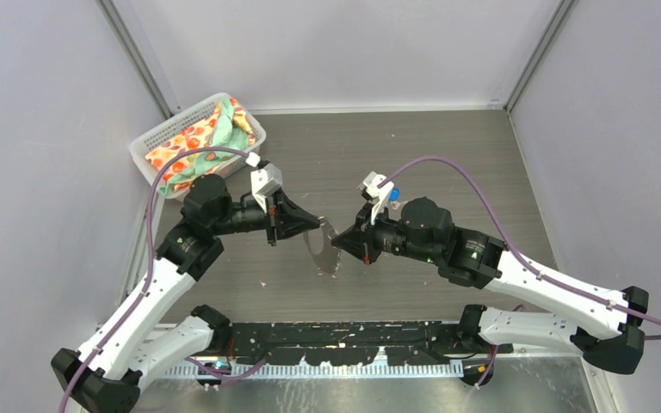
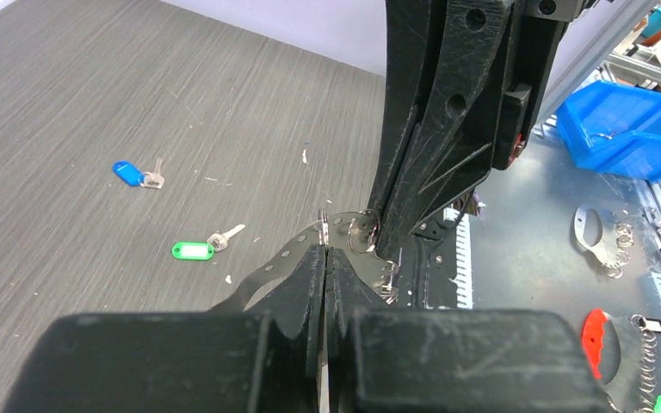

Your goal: Put the keys on the keyring

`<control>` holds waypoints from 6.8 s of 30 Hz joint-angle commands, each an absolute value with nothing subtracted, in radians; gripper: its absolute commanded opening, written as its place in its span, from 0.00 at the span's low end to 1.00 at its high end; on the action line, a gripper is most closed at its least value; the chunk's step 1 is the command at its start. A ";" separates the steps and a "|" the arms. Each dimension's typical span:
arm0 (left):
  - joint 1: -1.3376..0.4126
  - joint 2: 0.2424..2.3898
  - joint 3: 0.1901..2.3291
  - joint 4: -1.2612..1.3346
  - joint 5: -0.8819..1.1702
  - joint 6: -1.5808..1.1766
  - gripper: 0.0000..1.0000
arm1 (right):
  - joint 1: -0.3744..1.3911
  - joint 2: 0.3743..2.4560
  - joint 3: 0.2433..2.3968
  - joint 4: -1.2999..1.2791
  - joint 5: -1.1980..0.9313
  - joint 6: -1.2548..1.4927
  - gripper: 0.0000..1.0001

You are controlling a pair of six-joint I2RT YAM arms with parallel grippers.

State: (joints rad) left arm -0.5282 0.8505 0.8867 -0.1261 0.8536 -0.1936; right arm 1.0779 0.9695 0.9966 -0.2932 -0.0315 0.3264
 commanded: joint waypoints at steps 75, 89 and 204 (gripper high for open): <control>-0.589 0.922 1.276 -0.705 1.264 0.522 0.00 | 1.089 1.058 1.457 -0.519 -0.383 0.152 0.61; -0.590 1.006 1.365 -1.002 1.180 0.635 0.00 | 1.089 1.245 1.633 -0.799 -0.390 0.055 0.46; -0.582 0.878 1.172 -0.714 0.999 0.292 0.00 | 1.155 1.187 1.570 -0.799 -0.209 0.042 0.54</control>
